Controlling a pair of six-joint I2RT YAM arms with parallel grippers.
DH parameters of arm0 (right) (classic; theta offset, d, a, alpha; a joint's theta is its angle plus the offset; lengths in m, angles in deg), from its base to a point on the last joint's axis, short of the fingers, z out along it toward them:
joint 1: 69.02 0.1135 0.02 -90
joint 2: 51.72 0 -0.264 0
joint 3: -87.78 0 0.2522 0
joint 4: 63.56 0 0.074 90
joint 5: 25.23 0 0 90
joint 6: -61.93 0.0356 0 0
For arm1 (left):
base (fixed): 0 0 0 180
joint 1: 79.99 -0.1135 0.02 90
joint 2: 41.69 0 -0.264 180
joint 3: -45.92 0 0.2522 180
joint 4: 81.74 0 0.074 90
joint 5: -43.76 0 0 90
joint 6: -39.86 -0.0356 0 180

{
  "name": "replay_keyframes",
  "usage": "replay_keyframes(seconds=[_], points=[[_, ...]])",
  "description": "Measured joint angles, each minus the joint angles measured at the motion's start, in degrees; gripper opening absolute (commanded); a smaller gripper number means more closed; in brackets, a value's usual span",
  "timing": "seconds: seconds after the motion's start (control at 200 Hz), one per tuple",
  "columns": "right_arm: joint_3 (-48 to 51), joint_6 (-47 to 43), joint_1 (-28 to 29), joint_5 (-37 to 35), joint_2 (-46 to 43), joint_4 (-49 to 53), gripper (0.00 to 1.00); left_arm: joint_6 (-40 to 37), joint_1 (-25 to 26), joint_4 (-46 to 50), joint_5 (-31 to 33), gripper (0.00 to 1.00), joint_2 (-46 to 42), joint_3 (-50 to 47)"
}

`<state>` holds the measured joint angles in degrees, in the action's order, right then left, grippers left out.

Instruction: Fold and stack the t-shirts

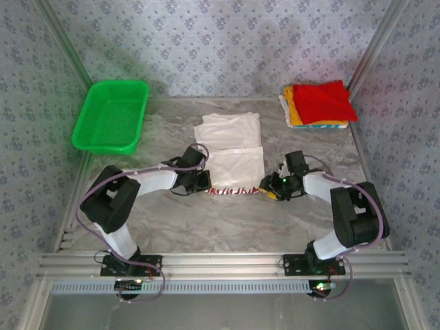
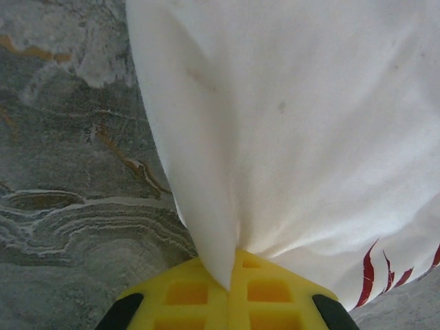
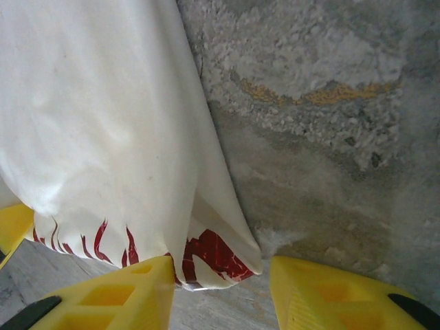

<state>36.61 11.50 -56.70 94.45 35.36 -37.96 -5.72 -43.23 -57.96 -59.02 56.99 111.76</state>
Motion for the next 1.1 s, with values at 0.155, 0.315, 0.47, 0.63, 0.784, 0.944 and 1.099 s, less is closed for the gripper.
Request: replay_keyframes(seconds=[0.155,0.315,0.47,0.63,0.784,0.944,1.099], points=[[-0.68,1.68,0.46,-0.44,0.37,0.46,0.44,0.0,-0.04,-0.24,-0.02,0.0,-0.09,-0.17],[-1.6,3.3,2.19,-1.92,0.72,0.37,0.43,0.0,-0.37,-0.22,-0.04,0.0,-0.31,-0.28],[-2.16,4.48,3.72,-3.67,1.22,-0.11,0.38,-0.02,-0.37,-0.2,-0.04,0.0,-0.31,-0.28],[-2.16,5.4,3.78,-4.57,1.86,-0.26,0.16,0.0,-0.66,-0.98,-0.09,0.0,-0.37,-0.92],[-2.19,6.29,4.66,-4.55,2.32,-3.8,0.0,-0.02,-1.79,-1.27,-0.04,0.0,-1.84,-2.45],[-2.19,6.01,4.9,-4.39,1.84,-4.63,0.0,-0.44,-2.29,-1.2,-0.09,0.0,-2.62,-2.82],[-1.22,5.42,5.53,-4.83,-3.67,-2.62,0.0,-0.48,-2.23,-1.16,-0.11,0.0,-6.45,-5.46]])
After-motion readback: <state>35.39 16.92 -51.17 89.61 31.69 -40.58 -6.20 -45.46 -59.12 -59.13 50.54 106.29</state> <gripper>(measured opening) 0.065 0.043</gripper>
